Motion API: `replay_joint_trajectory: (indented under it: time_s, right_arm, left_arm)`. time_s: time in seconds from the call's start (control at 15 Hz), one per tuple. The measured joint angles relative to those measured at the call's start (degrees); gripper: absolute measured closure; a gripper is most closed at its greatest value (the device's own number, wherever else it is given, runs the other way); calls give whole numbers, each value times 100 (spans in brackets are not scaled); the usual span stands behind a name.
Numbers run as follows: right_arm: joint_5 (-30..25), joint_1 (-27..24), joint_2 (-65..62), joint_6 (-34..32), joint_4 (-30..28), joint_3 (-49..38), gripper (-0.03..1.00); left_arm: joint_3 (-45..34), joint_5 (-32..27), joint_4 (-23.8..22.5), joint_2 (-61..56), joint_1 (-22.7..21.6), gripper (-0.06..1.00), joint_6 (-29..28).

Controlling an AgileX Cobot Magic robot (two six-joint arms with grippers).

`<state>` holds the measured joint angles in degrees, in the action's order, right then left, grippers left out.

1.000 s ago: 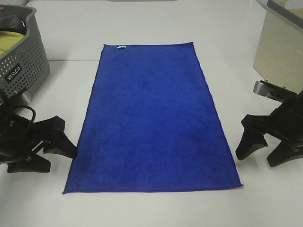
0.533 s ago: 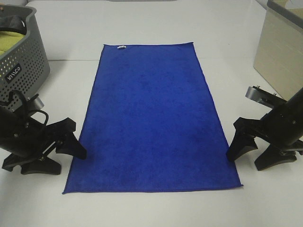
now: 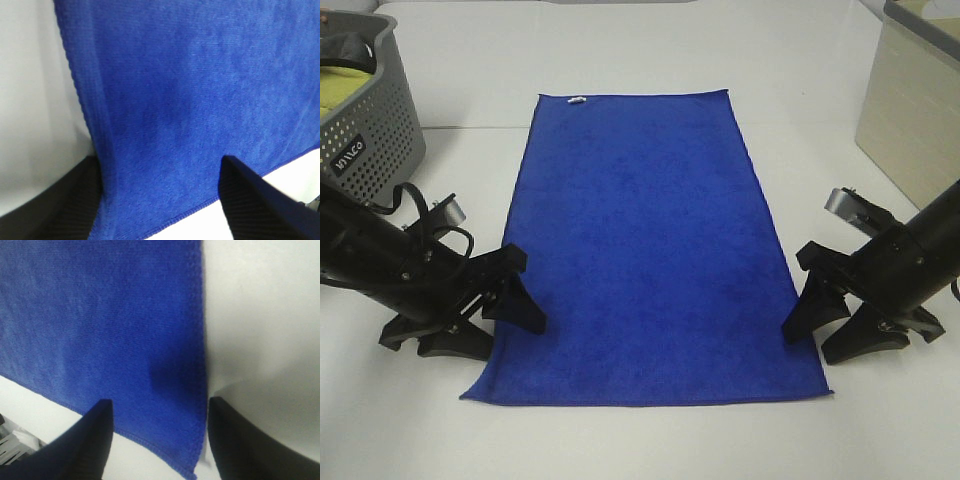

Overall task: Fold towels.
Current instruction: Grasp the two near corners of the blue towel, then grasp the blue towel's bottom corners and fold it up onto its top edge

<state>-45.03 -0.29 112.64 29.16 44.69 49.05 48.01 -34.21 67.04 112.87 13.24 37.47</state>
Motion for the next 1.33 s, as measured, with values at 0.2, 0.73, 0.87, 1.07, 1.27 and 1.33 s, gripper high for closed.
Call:
replay_joint_trajectory:
  time_s: [0.2, 0.73, 0.87, 1.07, 1.27, 1.33]
  right_arm:
    - [-120, 229, 115, 23, 155, 0, 40]
    - [143, 315, 206, -29, 120, 0, 95]
    - [115, 315, 138, -57, 86, -6, 95]
    - [0, 315, -487, -332, -246, -183, 95]
    - [-246, 315, -1209, -670, -521, -636, 95]
    - [-355, 315, -1421, -773, -596, -814, 95]
  left_arm:
    - [6, 23, -6, 29, 0, 42, 0]
    - [0, 149, -206, 63, 0, 94, 23]
    - [-11, 115, -453, -178, 0, 94, -11]
    - [-332, 40, -733, -831, 0, 94, -252]
    - [-928, -172, -917, -1295, 0, 94, -367]
    - [-1106, -235, -917, -1473, 0, 94, -372]
